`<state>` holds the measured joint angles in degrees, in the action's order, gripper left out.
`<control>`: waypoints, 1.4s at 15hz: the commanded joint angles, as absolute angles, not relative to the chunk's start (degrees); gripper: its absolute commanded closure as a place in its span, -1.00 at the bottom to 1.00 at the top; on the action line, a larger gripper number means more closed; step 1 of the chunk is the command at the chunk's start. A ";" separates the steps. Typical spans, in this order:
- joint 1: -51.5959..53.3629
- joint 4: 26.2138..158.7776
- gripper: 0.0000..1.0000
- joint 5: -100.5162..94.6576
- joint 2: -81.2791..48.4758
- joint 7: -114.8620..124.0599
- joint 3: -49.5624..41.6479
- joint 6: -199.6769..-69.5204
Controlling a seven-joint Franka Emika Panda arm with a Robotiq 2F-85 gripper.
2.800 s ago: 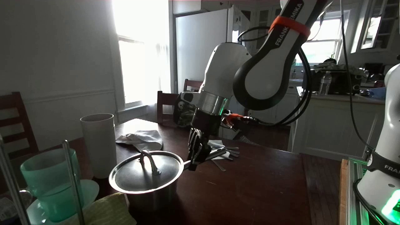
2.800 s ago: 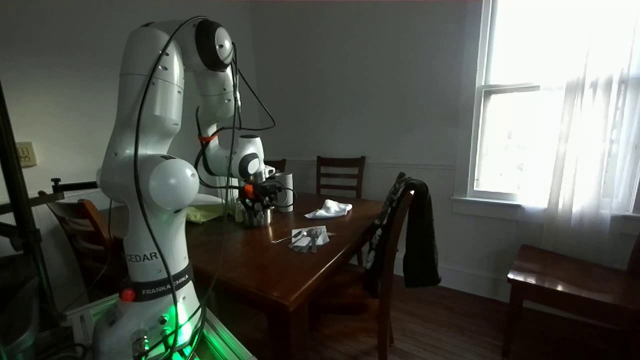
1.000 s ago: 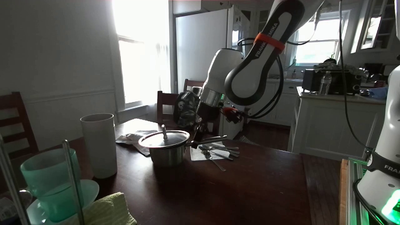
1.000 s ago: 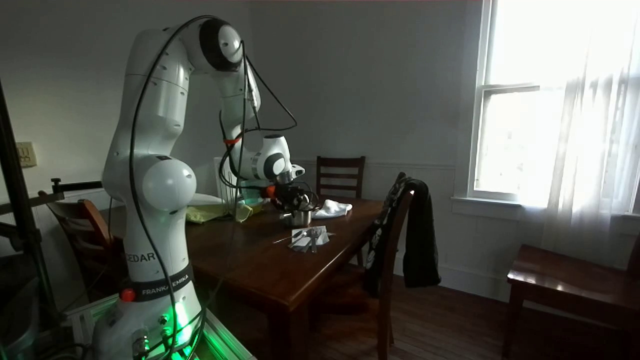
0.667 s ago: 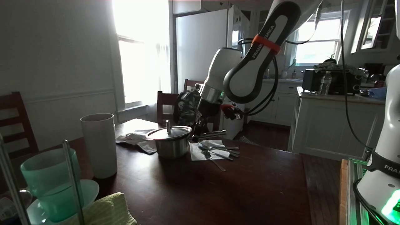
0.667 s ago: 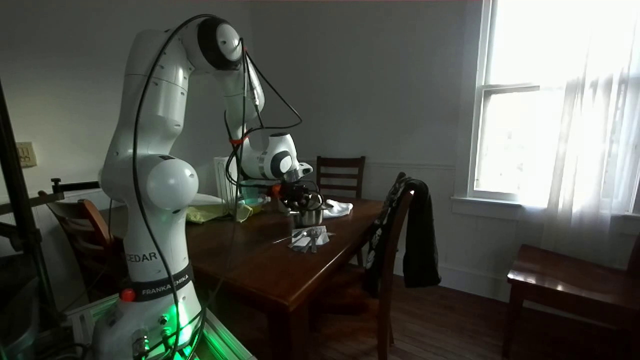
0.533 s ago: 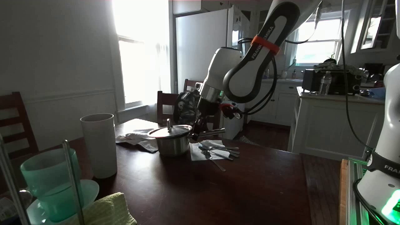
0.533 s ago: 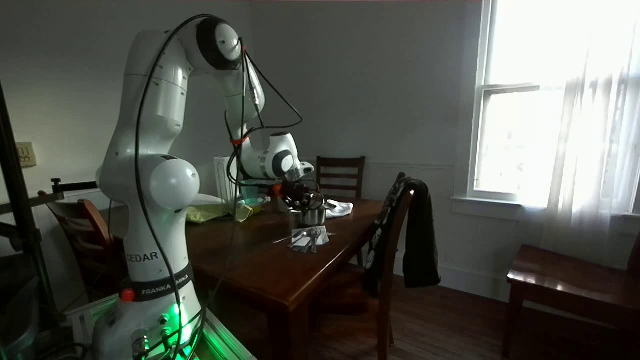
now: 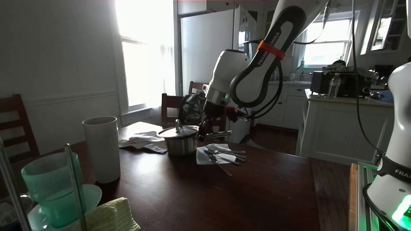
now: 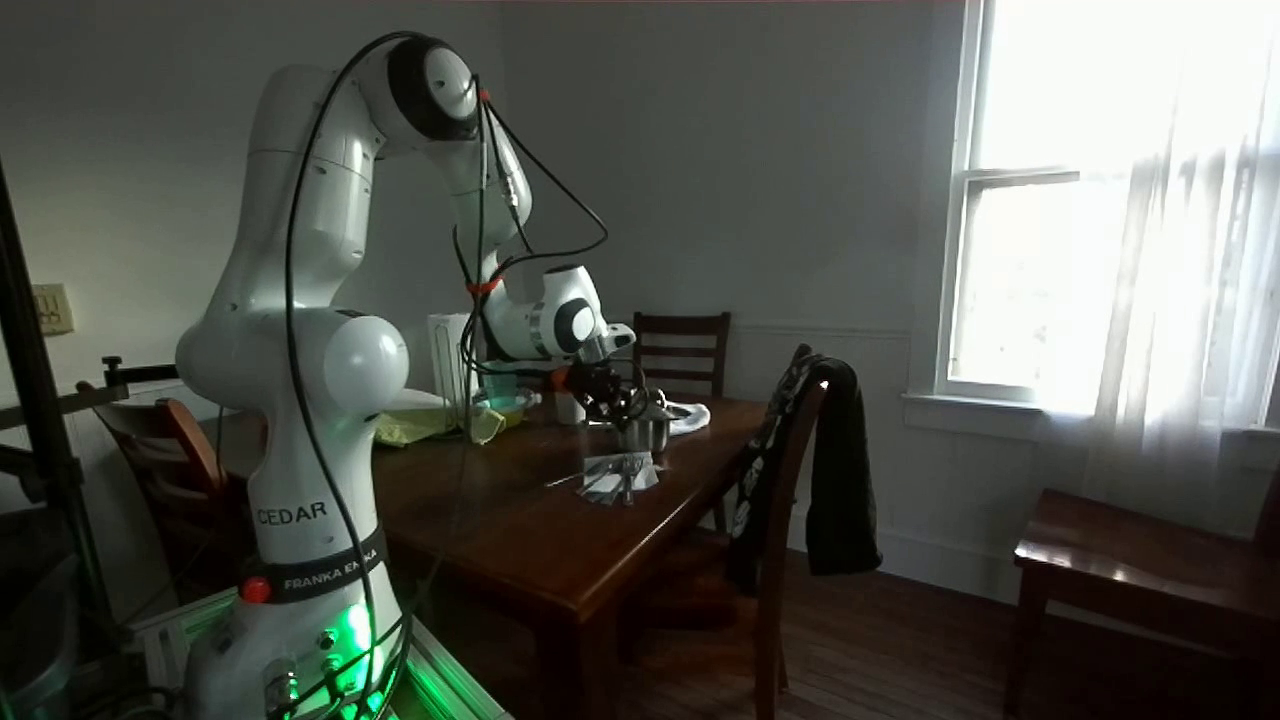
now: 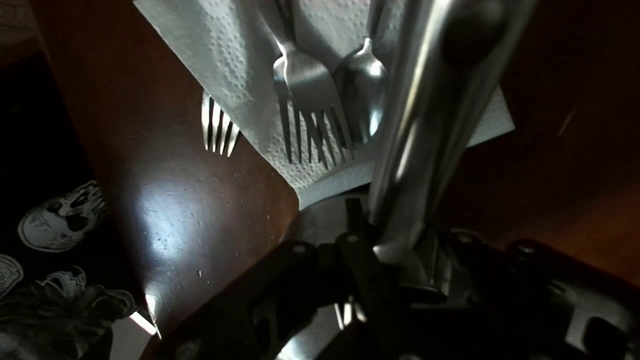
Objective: Move the silver pot to the right
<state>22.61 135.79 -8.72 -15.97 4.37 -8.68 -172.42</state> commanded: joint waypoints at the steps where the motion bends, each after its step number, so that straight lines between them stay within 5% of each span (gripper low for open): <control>1: 24.24 134.48 0.86 -9.77 -17.19 6.28 -10.80 -173.44; 9: 22.94 134.34 0.86 -8.76 -19.22 3.99 -9.20 -176.51; 10: 22.48 134.38 0.64 -8.45 -19.27 3.52 -8.55 -176.55; 11: 22.49 134.40 -0.07 -8.59 -19.30 3.42 -8.54 -176.64; 12: 22.31 134.45 -0.09 -8.52 -19.20 3.23 -8.30 -176.69; 18: 21.67 134.91 -0.92 -8.31 -17.96 1.76 -7.02 -176.19; 21: 18.96 135.97 -1.00 -9.59 -15.53 0.66 -3.73 -172.22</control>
<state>22.43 134.77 -8.70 -18.33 2.54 -7.51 -175.56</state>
